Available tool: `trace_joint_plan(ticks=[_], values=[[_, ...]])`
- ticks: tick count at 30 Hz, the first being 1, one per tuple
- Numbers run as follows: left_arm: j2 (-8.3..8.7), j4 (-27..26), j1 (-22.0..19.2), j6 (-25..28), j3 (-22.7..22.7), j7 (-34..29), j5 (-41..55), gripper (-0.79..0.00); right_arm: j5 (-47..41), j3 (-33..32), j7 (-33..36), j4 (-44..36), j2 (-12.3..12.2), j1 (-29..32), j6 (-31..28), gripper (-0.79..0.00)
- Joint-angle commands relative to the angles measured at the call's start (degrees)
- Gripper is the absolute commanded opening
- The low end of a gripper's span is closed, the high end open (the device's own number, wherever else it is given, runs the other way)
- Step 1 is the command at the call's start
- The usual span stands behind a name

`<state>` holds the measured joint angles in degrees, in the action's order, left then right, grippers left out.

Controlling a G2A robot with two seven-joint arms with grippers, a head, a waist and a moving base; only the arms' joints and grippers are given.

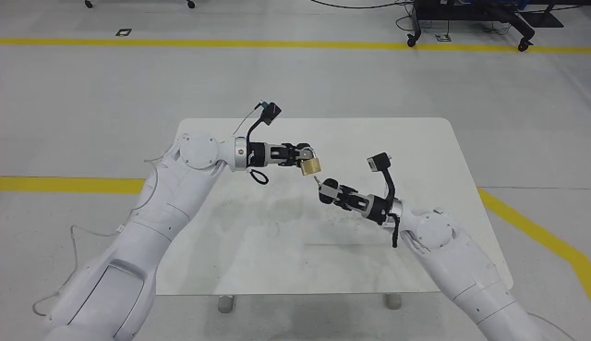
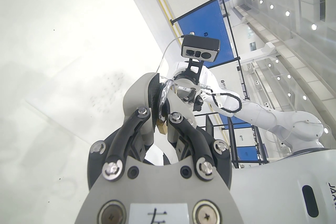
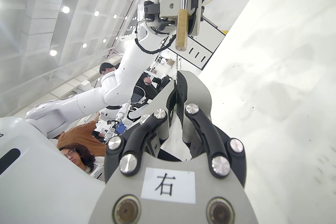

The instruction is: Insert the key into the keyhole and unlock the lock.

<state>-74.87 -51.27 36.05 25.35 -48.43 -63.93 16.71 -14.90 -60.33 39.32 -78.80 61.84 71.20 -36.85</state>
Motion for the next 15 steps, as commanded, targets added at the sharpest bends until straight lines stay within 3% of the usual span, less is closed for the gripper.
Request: trace_joint_plan(ticks=[1, 15], values=[[0.04, -0.2, 0.1, 0.1, -0.1, 0.0, -0.2, -0.785, 0.0, 0.1, 0.0, 0.0, 0.1, -0.1, 0.3, -0.785], [0.29, -1.7, 1.5, 0.6, -1.5, 3.4, -1.4, -0.785, 1.5, 0.2, -2.5, 0.0, 0.7, -0.5, 1.5, -0.785]])
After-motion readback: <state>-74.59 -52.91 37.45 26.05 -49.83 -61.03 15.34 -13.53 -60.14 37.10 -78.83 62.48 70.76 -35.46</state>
